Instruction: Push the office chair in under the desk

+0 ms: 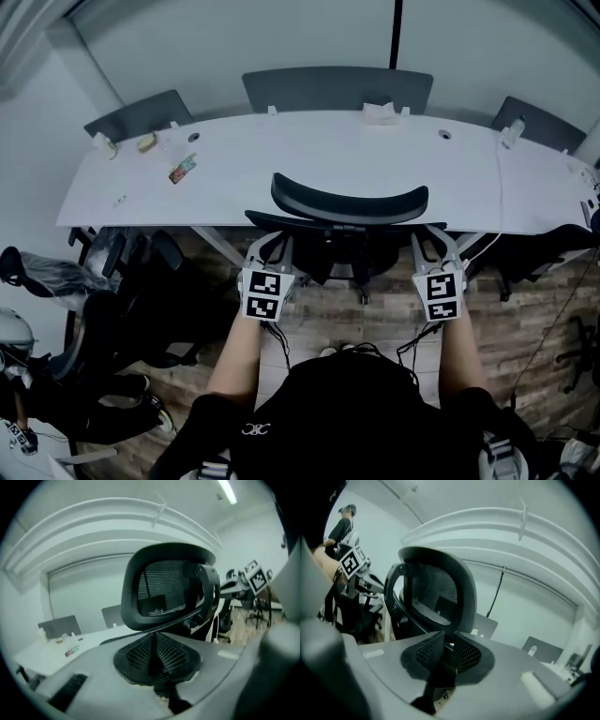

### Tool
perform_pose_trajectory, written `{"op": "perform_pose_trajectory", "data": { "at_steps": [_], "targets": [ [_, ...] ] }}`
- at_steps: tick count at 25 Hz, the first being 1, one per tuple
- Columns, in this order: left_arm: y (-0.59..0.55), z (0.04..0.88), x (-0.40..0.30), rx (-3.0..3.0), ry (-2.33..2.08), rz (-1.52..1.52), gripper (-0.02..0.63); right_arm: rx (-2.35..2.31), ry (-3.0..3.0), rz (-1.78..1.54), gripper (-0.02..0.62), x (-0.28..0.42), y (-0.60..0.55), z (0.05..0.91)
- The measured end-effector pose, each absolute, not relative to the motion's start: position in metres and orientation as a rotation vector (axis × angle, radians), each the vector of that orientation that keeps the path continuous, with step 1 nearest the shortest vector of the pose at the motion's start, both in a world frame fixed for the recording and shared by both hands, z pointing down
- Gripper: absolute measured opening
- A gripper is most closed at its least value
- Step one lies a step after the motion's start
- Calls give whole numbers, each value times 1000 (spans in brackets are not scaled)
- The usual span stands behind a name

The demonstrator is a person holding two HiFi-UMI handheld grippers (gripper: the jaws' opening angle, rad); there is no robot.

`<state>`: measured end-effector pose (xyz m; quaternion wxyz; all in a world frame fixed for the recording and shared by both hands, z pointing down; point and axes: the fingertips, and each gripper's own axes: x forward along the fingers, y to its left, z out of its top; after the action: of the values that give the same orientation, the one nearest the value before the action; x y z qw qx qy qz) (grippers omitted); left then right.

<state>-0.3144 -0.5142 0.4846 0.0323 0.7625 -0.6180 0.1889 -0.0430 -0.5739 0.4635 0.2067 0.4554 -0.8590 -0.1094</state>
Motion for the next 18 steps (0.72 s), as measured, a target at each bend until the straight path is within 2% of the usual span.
{"op": "perform_pose_trajectory", "data": {
  "at_steps": [1,2,8,12,18],
  "targets": [
    [-509,482,-312,2314,-1889,494,9,1298,-2432,-295,48,-46,-568,455],
    [-505,477,-309,2291,-1886,421,9,1322,-2466,-286,9,-49,-563,448],
    [-500,440,-287,2271,-1951,215,9,1451,-2644,-99,6,-66,-542,424],
    [-498,434,-259,2289,-1937,193,9,1477,-2700,58,5,-75,-533,428],
    [-504,431,-247,2330,-1891,189,9,1443,-2689,63,6,-99,-532,423]
  ]
}}
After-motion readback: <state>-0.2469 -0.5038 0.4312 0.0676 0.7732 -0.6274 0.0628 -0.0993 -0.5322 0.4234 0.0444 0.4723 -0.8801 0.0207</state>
